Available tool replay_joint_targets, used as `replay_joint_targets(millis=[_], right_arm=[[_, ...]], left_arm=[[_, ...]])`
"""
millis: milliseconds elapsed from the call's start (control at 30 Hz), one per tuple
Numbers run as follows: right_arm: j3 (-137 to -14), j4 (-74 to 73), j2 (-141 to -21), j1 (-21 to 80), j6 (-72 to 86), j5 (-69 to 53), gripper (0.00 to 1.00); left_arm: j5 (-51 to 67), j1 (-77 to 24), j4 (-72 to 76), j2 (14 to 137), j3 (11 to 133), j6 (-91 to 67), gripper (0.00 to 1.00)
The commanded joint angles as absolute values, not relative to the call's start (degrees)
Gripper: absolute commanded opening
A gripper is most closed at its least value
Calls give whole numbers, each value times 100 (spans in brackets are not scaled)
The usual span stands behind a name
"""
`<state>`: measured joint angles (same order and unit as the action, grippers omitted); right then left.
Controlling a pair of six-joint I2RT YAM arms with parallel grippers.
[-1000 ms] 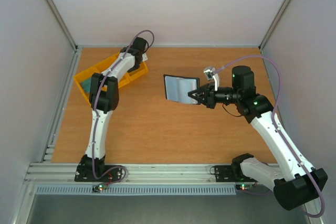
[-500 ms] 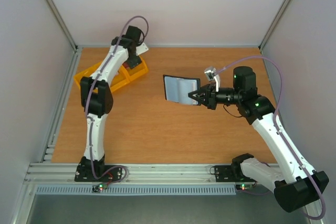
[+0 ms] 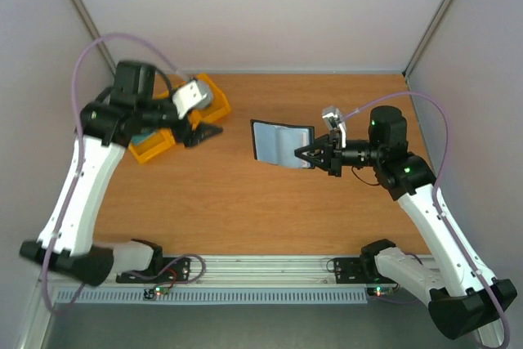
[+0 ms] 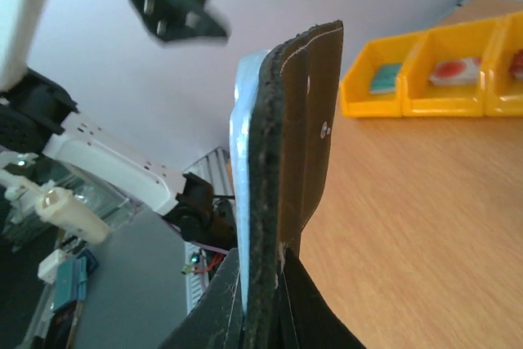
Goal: Take the credit cards out of the card holder
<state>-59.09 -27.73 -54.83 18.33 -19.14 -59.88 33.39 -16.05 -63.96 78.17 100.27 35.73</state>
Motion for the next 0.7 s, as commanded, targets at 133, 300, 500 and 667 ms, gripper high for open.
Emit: replay_joint_targets(millis=[133,300,500,667], right_arm=[[-5922,-1858,-5214,1881,-1404,-6998,1],[-5896,-1531,-5255,2078,-1216,-7108,1],[-5823,-828,-5484,2394,-879,-7274,1],[-5952,-963,-5842,2619,-1027,-7197,1]], left_arm=[[6322,-1996,-1300,5510,5645,-1017,84],[5651,-2949,-159,5262,5002,-1506,100],[5257,-3014,1010,5232,4532,-2578,100],[4869,-3192,1225,5018,4368,-2841,96]])
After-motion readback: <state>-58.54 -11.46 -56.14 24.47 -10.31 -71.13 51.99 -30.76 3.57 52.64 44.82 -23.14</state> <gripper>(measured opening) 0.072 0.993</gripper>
